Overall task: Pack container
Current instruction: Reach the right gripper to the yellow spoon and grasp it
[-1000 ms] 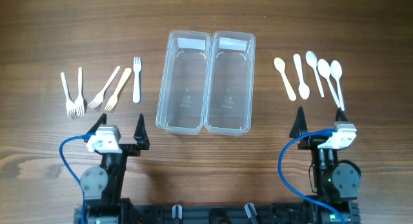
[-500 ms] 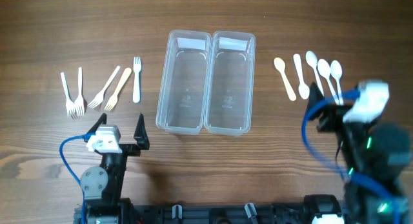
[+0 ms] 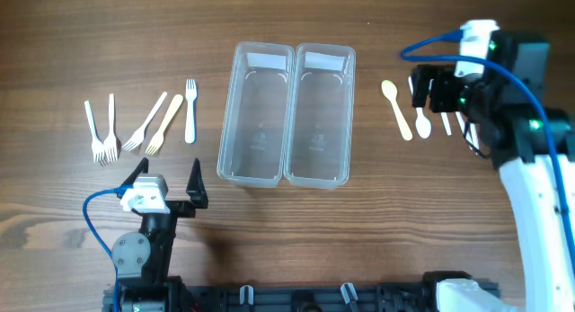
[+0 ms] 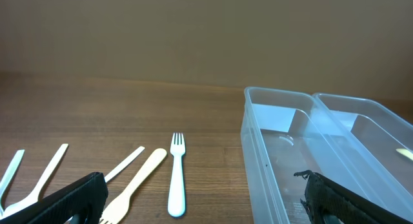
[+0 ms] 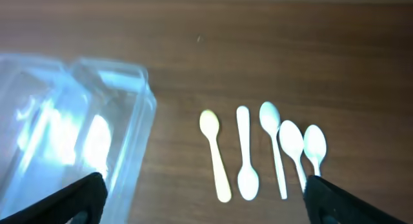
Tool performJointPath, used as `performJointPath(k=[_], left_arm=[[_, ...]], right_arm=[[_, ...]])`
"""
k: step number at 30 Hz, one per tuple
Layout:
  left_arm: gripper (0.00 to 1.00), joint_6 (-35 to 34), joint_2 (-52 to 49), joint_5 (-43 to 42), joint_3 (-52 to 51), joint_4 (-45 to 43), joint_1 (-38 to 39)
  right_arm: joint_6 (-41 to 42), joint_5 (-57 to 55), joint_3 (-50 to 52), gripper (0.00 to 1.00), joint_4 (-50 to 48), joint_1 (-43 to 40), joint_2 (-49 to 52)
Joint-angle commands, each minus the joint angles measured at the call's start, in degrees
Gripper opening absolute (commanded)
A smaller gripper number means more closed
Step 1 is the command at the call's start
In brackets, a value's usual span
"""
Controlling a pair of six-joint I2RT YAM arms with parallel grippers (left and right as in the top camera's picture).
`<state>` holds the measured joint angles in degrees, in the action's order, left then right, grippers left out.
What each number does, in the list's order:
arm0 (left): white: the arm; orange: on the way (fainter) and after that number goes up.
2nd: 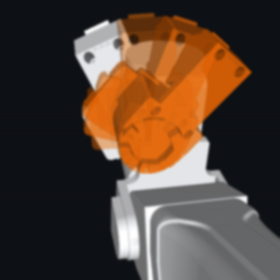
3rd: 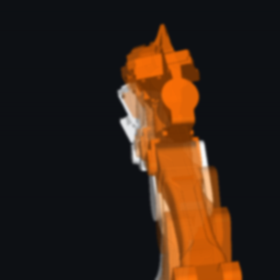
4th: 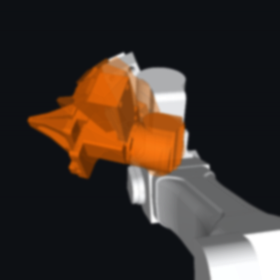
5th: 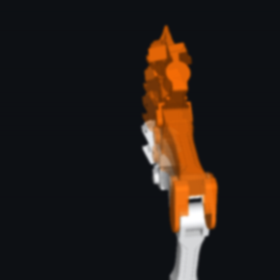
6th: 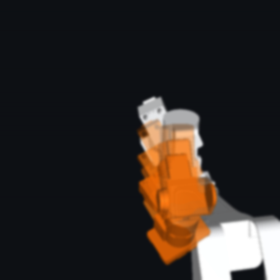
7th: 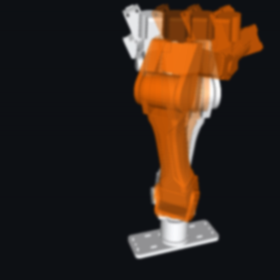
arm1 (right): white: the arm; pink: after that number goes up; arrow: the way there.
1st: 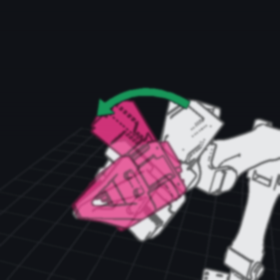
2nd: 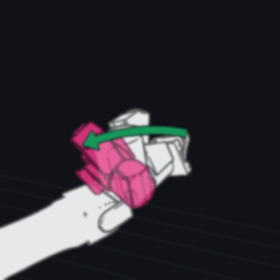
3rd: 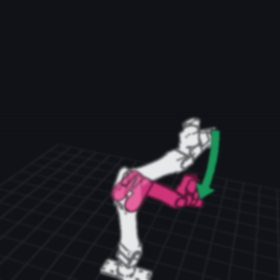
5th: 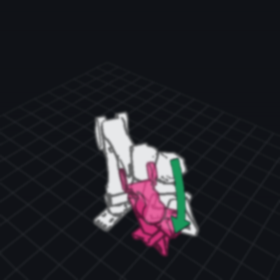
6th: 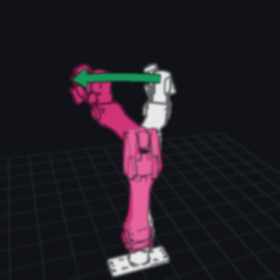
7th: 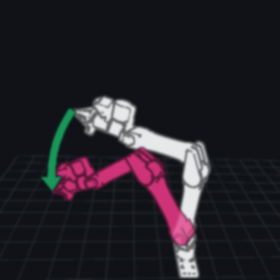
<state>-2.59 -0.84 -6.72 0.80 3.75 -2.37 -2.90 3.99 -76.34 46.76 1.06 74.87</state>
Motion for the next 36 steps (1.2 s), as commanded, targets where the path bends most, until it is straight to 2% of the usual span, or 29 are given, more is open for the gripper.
performJointPath(k=[1,2,3,8,12,15,36], left_arm=[[1.00,0.9,0.2,0.3,-0.5,-0.1,0.0],[1.00,0.9,0.2,0.3,-0.5,-0.1,0.0],[1.00,0.9,0.2,0.3,-0.5,-0.1,0.0],[1.00,0.9,0.2,0.3,-0.5,-0.1,0.0],[1.00,0.9,0.2,0.3,-0.5,-0.1,0.0],[1.00,0.9,0.2,0.3,-0.5,-0.1,0.0],[1.00,0.9,0.2,0.3,-0.5,-0.1,0.0]], right_arm=[[-12.2,2.4,-1.2,0.69,0.4,0.0,4.0],[-12.5,2.4,-1.2,0.58,0.3,0.0,5.4],[-12.5,2.5,-1.2,0.54,0.1,0.0,6.7],[-12.2,2.5,-1.2,0.46,-0.8,0.0,13.6],[-12.2,2.5,-1.2,0.46,-2.0,0.0,19.3],[-12.1,2.5,-1.2,0.51,-4.4,0.0,24.7],[-13.2,2.5,-0.5,0.52,-11.3,0.0,37.9]])
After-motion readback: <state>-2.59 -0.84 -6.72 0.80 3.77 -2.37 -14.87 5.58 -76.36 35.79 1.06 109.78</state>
